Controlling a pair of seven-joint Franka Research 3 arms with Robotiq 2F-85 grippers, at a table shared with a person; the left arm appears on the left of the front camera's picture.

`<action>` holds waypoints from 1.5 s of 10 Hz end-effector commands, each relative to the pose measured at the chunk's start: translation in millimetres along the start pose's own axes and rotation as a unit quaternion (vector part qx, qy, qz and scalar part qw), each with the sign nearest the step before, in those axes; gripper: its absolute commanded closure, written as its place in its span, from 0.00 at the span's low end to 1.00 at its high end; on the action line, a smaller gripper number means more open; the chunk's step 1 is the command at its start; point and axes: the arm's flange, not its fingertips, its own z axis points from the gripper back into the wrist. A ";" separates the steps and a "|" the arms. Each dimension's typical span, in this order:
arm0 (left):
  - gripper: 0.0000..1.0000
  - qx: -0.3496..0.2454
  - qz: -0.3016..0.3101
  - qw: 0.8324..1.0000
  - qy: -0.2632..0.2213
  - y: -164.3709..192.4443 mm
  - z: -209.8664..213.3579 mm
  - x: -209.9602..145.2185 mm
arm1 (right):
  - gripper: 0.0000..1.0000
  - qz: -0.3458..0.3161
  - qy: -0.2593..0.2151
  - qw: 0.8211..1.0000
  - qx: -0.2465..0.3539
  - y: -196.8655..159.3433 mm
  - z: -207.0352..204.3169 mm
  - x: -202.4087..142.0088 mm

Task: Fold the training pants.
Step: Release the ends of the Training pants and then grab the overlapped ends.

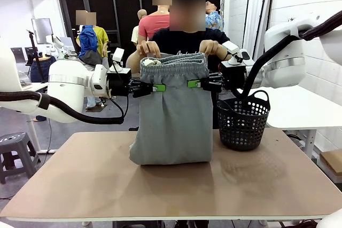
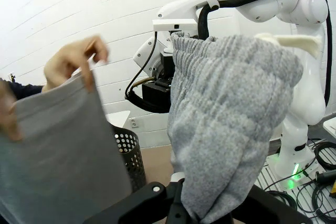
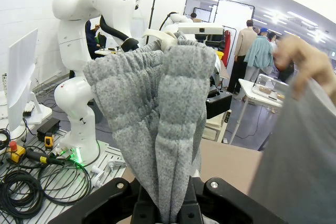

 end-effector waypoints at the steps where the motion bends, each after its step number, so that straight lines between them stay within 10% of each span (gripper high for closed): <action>1: 1.00 0.000 -0.002 1.000 -0.002 -0.6 -0.6 2.9 | 1.00 0.002 -0.003 1.000 0.002 3.7 -0.4 -0.3; 15: 1.00 0.000 -0.002 1.000 -0.002 -0.6 -0.6 2.9 | 1.00 0.002 -0.003 1.000 0.002 3.7 -0.4 -0.3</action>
